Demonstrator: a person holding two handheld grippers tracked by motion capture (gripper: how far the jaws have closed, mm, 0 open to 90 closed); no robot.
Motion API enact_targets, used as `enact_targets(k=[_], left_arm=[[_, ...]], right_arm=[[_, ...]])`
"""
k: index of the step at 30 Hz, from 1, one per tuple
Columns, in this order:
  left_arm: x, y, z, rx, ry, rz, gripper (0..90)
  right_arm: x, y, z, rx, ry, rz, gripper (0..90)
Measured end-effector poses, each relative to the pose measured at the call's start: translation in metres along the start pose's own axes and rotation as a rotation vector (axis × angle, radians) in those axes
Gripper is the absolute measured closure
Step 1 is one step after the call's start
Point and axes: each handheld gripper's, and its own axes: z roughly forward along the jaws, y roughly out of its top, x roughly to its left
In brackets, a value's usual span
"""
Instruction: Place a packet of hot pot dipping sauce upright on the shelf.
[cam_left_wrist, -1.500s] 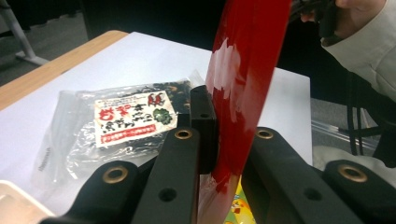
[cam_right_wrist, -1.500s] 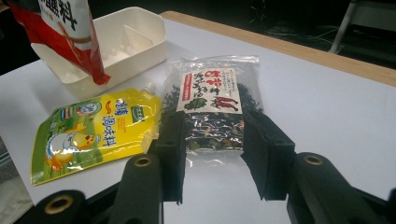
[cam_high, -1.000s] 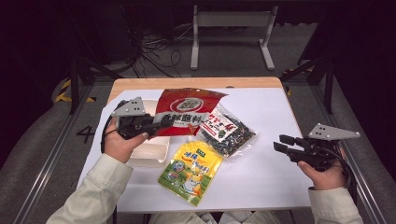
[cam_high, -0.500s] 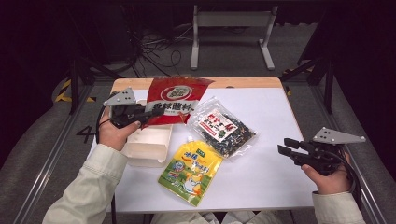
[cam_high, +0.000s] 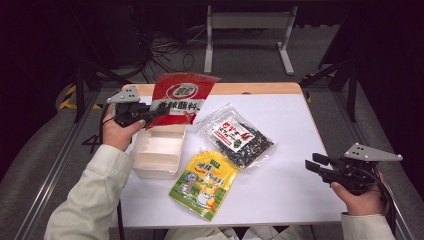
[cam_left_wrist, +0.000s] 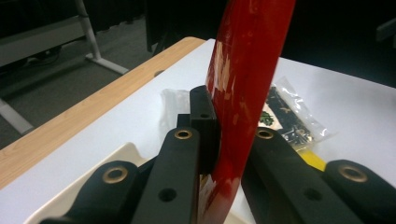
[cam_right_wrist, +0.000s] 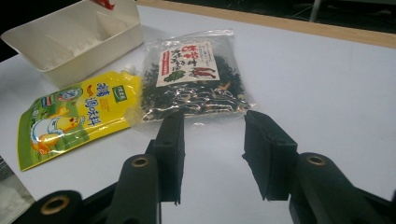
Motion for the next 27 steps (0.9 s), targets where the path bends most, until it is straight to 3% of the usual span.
enact_targets(k=[6,15,20,27], left_arm=[[0.017,-0.007,0.003,0.005,0.03,-0.026,86.6],[0.034,-0.018,0.007,0.054,0.08,-0.039,86.6],[0.037,-0.015,0.013,0.084,0.098,-0.008,86.6],[0.04,-0.012,0.026,0.068,0.11,0.029,86.6]], right_arm=[[0.0,-0.005,-0.003,0.006,-0.01,0.009,58.3],[0.0,-0.007,-0.002,0.012,-0.013,0.016,58.6],[0.0,-0.008,0.0,0.017,-0.013,0.014,59.1],[0.001,-0.008,0.0,0.017,-0.009,0.01,59.1]])
